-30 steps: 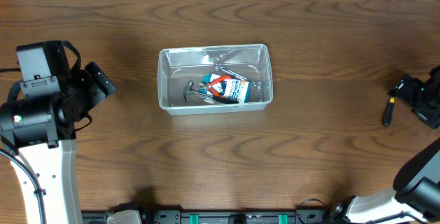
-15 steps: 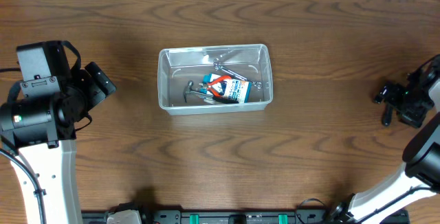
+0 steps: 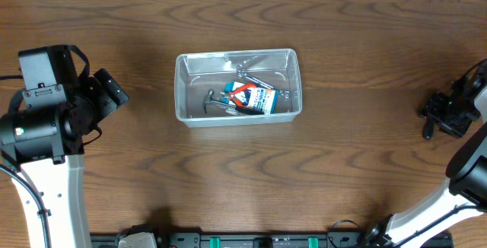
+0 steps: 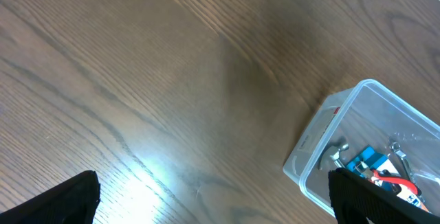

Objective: Pack container
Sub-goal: 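Return the right gripper and grasp the yellow-handled screwdriver, then carry the screwdriver into the container and release it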

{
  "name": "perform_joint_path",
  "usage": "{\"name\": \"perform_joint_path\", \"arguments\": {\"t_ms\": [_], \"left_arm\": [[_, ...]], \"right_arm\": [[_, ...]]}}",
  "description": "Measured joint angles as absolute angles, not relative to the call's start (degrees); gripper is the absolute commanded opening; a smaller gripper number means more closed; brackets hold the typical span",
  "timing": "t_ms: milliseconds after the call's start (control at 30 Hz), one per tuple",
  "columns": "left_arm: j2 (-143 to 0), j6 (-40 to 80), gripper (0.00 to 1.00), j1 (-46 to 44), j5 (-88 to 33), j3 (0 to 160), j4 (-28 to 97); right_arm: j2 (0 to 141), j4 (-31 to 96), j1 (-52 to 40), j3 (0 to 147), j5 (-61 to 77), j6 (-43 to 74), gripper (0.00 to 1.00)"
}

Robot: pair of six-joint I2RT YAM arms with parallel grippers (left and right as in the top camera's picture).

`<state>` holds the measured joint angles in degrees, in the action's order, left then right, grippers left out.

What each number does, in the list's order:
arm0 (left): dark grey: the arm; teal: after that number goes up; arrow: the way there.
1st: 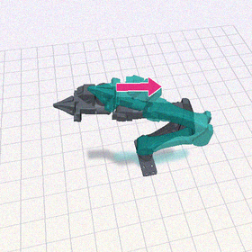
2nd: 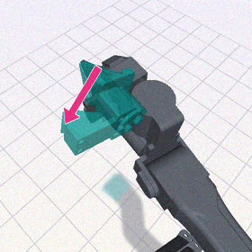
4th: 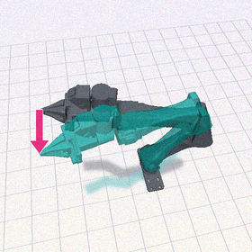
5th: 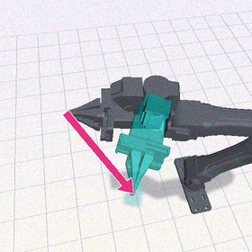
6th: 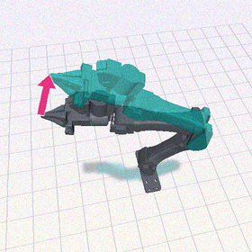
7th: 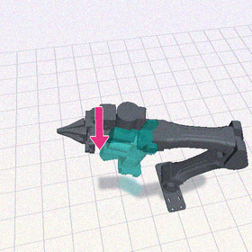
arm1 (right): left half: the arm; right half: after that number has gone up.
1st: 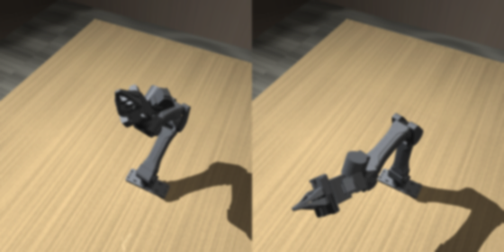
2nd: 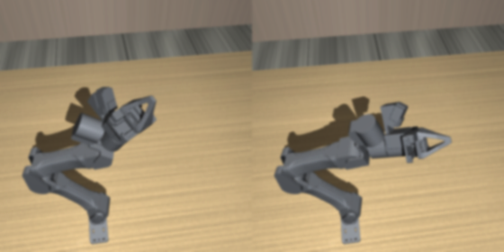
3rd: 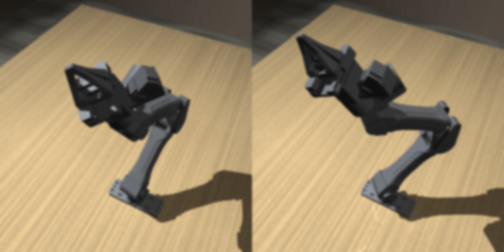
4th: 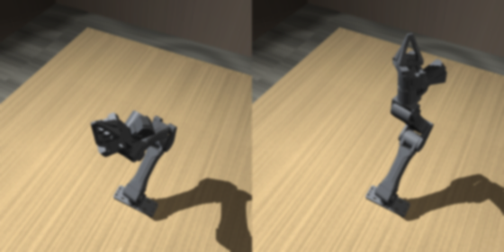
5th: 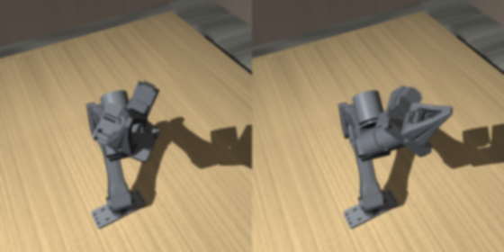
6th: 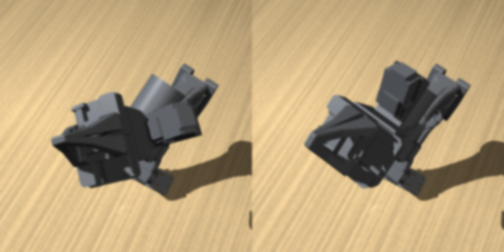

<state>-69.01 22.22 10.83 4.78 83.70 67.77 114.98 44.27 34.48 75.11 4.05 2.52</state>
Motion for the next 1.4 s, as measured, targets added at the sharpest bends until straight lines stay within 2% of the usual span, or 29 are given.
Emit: {"name": "perform_joint_path", "arguments": {"t_ms": [167, 300, 733, 800, 833, 1000, 1133, 1267, 1400], "left_arm": [[-69.0, 22.2, 0.99, 10.8, 4.8, 83.7, 67.8], [-69.0, 22.2, 0.99, 10.8, 4.8, 83.7, 67.8], [-69.0, 22.2, 0.99, 10.8, 4.8, 83.7, 67.8], [-69.0, 22.2, 0.99, 10.8, 4.8, 83.7, 67.8], [-69.0, 22.2, 0.99, 10.8, 4.8, 83.7, 67.8], [-69.0, 22.2, 0.99, 10.8, 4.8, 83.7, 67.8], [-69.0, 22.2, 0.99, 10.8, 4.8, 83.7, 67.8], [-69.0, 22.2, 0.99, 10.8, 4.8, 83.7, 67.8], [-69.0, 22.2, 0.99, 10.8, 4.8, 83.7, 67.8]], "right_arm": [[115.1, 44.4, 34.5, 75.2, 4.1, 2.4, 0.49], [115.1, 44.9, 34.5, 75.2, 4.3, 2.3, 0.32], [115.2, 45.6, 34.5, 75.2, 4.6, 2.7, 0.22], [115.2, 45.8, 34.5, 75.2, 4.9, 2.6, 0.08], [115.2, 46.0, 34.5, 75.3, 5.4, 2.5, 0.06], [115.3, 50.9, 33.1, 76.4, 8.9, 3.2, 0.05], [115.0, 55.8, 28.3, 81.1, 9.8, 3.1, 0.03], [111.0, 58.5, 20.6, 88.5, 10.1, 2.2, 0.01], [104.3, 58.3, 9.0, 97.4, 10.5, -0.4, 0.01]]}}
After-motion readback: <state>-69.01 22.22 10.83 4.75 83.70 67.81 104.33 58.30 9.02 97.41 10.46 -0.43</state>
